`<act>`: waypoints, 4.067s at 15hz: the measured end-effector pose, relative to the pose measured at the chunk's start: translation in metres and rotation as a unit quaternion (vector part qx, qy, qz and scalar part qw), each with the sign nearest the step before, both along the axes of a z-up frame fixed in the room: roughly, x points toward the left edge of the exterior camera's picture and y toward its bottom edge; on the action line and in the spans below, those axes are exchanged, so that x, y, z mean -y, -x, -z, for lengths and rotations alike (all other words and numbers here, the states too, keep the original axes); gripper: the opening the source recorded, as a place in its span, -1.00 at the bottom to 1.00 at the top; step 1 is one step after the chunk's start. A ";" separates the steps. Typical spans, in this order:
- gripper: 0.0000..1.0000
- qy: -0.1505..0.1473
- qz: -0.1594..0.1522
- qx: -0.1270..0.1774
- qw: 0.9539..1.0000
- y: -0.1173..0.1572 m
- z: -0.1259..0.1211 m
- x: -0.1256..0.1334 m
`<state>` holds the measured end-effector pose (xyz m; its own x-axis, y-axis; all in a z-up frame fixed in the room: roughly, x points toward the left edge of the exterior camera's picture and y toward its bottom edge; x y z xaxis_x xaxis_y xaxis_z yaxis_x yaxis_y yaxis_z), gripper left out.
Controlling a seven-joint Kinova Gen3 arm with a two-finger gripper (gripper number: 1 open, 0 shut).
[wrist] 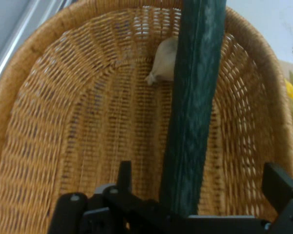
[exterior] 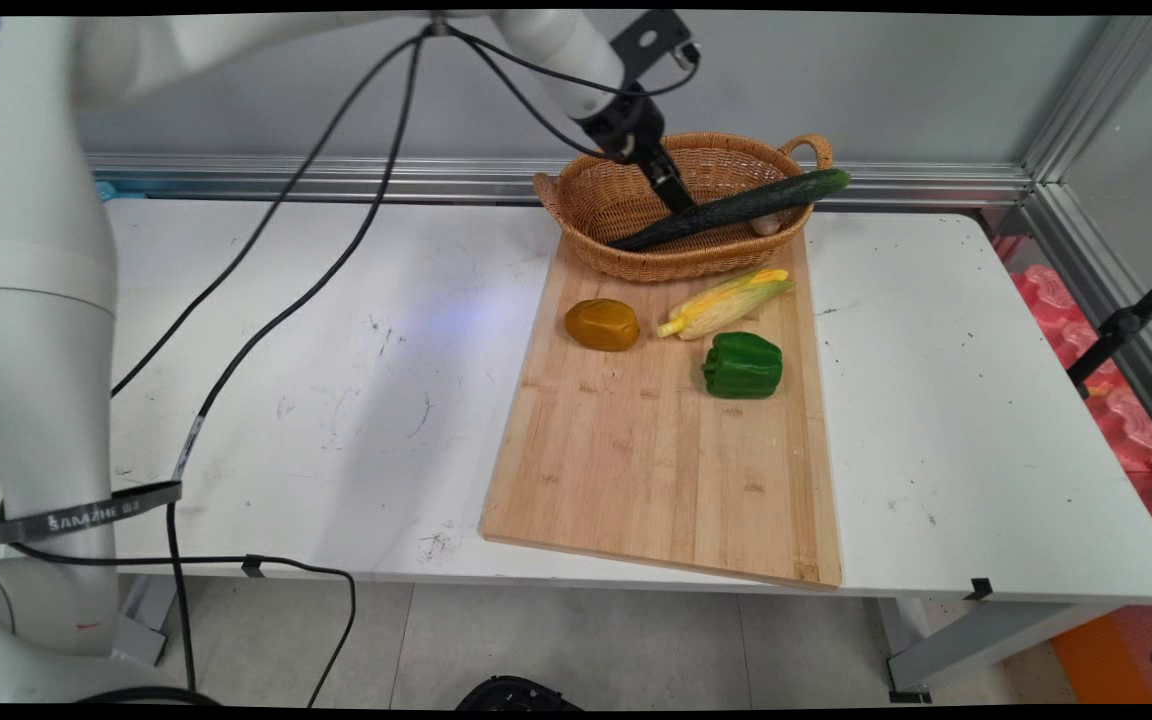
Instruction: Pick up the cucumber from the vegetable basket, then place the picked object on the cutting board
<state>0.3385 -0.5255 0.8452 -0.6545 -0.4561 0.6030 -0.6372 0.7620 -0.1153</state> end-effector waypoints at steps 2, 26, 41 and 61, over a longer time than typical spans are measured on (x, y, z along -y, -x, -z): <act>1.00 -0.001 0.005 0.003 1.000 0.008 0.009 0.011; -1.00 0.012 0.037 0.019 0.999 0.040 -0.003 0.041; -1.00 0.000 0.039 -0.003 0.999 0.043 -0.098 -0.069; -1.00 -0.121 0.061 -0.002 0.991 0.075 -0.031 -0.258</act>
